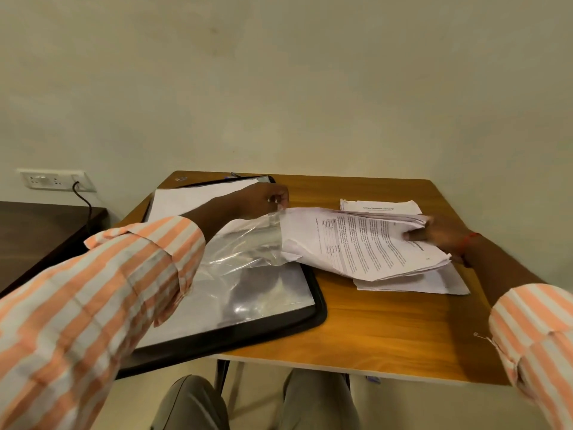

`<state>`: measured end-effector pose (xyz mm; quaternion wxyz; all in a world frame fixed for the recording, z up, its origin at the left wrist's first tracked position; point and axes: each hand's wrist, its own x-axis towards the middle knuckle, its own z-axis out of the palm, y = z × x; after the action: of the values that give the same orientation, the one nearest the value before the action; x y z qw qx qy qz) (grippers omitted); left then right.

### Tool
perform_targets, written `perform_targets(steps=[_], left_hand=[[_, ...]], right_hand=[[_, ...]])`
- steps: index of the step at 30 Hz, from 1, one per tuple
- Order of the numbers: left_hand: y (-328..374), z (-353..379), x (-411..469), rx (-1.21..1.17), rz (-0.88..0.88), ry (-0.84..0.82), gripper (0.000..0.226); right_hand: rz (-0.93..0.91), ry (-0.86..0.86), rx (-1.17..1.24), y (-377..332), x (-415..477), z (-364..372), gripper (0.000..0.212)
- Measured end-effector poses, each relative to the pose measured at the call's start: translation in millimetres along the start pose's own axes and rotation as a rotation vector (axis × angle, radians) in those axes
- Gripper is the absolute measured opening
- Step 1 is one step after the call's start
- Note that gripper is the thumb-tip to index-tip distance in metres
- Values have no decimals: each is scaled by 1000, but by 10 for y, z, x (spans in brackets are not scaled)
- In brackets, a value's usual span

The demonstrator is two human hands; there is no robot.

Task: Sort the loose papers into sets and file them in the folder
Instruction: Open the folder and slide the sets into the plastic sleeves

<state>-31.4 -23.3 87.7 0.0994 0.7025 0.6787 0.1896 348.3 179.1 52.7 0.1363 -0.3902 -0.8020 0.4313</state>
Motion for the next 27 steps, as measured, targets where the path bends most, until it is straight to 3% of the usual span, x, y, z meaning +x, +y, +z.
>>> perform_targets(steps=[4,10,14,18,21,24,27], left_hand=[[-5,-19,-1,28,-15,-12,23],[101,-14,-14,-20,-12,0,17],[199,143,-82,-19,-49,6,17],[314,396,-281,-38,-100,97,10],[436,664,-535,-39,-252,200,20],[538,948,-817,83,-302,181,30],[526,1072,-966,114,-293,267,32]], right_hand=[[51,-67,-35,-23,158,-89,37],[155,-148,129,-151,257,-126,30],[229,-231,379,-195,285,-74,30],[206,-178,321,-124,255,-13,29],[187,-191,296,-103,206,33,23],[160,-160,259,-131,195,52,16],[142,-196,222,-95,264,-5,28]])
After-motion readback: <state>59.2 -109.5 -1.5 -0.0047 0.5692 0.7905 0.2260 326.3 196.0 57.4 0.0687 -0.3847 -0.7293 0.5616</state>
